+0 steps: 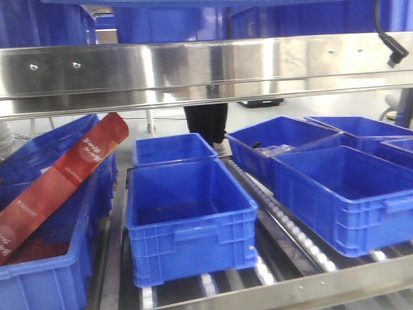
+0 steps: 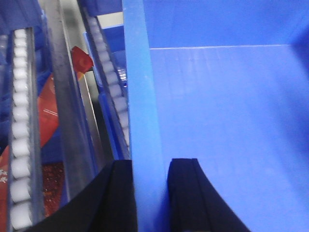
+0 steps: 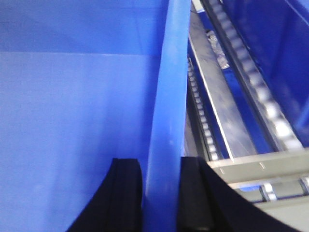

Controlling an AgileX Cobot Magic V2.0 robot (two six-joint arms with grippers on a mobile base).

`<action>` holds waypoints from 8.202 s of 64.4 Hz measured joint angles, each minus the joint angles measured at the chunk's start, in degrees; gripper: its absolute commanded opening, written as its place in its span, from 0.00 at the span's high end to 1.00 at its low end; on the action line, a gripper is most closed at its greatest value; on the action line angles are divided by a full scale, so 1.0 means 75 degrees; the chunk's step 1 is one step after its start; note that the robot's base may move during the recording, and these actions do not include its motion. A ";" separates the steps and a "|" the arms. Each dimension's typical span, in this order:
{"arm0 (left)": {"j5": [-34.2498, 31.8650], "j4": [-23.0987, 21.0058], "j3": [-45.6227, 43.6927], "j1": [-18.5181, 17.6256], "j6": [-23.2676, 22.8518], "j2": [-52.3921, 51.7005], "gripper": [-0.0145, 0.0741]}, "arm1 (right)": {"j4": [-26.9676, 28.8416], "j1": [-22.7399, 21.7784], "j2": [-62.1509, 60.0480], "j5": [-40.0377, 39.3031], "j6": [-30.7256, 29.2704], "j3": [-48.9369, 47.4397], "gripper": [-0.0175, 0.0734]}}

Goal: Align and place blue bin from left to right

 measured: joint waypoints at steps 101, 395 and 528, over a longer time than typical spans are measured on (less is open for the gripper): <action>0.0000 0.0059 0.0000 0.0000 -0.0015 0.0000 0.85 | 0.0014 0.0000 0.0474 -0.0016 -0.0030 0.0000 0.89; -0.1244 -0.1054 0.0772 0.0528 0.1360 -0.0729 0.83 | 0.0167 -0.0139 0.0317 -0.3325 -0.1126 0.1069 0.89; -0.5676 0.0180 1.4441 0.0528 0.0704 -1.3526 0.83 | -0.0387 -0.0068 -1.3165 -0.6318 -0.1188 1.5136 0.89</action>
